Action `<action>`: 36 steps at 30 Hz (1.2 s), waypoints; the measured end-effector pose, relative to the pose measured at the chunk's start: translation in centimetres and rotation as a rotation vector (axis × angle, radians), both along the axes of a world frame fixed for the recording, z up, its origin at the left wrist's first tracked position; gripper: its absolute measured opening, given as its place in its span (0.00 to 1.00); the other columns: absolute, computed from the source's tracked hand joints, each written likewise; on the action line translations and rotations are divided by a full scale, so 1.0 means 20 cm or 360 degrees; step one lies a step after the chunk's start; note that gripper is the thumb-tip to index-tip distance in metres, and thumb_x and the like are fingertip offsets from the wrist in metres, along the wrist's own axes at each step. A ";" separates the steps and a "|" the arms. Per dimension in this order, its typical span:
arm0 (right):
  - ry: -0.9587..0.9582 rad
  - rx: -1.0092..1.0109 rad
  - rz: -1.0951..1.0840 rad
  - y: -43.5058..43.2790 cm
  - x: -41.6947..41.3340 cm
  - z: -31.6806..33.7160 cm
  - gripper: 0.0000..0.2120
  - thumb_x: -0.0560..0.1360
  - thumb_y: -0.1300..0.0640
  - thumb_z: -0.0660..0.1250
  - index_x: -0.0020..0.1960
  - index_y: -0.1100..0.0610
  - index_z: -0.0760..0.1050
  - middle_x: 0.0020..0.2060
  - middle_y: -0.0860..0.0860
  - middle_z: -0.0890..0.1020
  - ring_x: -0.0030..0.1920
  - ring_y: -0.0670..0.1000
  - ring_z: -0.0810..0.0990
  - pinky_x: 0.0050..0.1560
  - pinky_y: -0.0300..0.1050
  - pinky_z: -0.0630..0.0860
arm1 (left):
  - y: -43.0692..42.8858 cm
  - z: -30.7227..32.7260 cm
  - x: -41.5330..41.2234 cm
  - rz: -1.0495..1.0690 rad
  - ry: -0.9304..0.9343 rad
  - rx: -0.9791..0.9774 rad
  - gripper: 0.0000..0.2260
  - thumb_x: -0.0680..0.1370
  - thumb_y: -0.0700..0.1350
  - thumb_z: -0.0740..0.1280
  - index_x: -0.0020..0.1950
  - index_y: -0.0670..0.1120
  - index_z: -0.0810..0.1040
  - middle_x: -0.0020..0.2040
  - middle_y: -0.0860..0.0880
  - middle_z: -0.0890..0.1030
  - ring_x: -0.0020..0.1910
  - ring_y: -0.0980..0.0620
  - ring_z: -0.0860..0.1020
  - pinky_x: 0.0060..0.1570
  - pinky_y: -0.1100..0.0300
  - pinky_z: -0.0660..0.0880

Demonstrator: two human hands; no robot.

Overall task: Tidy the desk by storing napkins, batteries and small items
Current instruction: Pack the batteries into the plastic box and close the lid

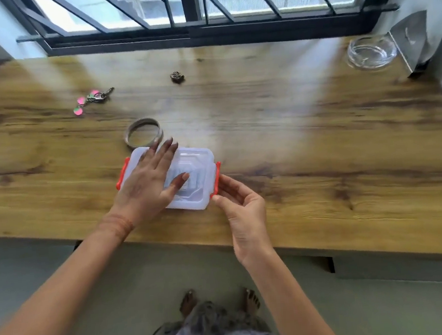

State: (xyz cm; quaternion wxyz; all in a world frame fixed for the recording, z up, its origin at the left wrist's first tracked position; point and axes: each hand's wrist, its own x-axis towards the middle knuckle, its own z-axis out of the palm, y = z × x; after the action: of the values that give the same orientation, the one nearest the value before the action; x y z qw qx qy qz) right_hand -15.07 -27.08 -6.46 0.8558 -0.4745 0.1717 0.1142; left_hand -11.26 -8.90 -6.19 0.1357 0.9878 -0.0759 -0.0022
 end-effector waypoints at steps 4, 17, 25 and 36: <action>-0.0153 -0.0221 0.0011 0.06 -0.06 0.01 0.21 0.73 0.70 0.64 0.64 0.59 0.73 0.59 0.50 0.80 0.58 0.42 0.78 0.60 0.42 0.75 | -0.01 0.00 0.00 -0.0003 -0.0005 -0.0008 0.38 0.72 0.67 0.45 0.76 0.47 0.49 0.74 0.57 0.46 0.74 0.59 0.41 0.72 0.61 0.42; -0.0395 -0.0869 0.0079 0.18 -0.13 0.01 0.25 0.75 0.66 0.60 0.71 0.54 0.63 0.69 0.41 0.65 0.69 0.35 0.60 0.71 0.39 0.60 | -0.01 -0.02 0.01 -0.0020 0.0002 0.0046 0.35 0.72 0.66 0.43 0.74 0.49 0.43 0.74 0.56 0.44 0.75 0.55 0.40 0.73 0.58 0.41; -0.0420 -0.0930 0.0163 0.14 -0.11 0.05 0.22 0.78 0.61 0.59 0.70 0.53 0.64 0.69 0.41 0.67 0.68 0.36 0.62 0.69 0.32 0.60 | -0.02 0.01 -0.01 0.0020 -0.0038 0.0059 0.39 0.71 0.69 0.42 0.76 0.47 0.48 0.76 0.51 0.48 0.74 0.55 0.40 0.72 0.58 0.39; -0.0331 -0.1167 0.0081 0.22 -0.08 0.08 0.27 0.77 0.56 0.64 0.73 0.51 0.58 0.67 0.40 0.67 0.68 0.40 0.65 0.69 0.45 0.66 | 0.21 0.05 -0.14 0.0945 0.0121 -0.1431 0.18 0.79 0.48 0.62 0.67 0.44 0.71 0.60 0.49 0.78 0.62 0.51 0.75 0.60 0.58 0.71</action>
State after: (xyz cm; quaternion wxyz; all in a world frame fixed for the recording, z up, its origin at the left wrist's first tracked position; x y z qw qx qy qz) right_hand -16.72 -22.66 -4.89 0.6389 -0.7624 0.1018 0.0176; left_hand -14.04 -4.76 -5.25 0.5425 0.8106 0.2180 0.0332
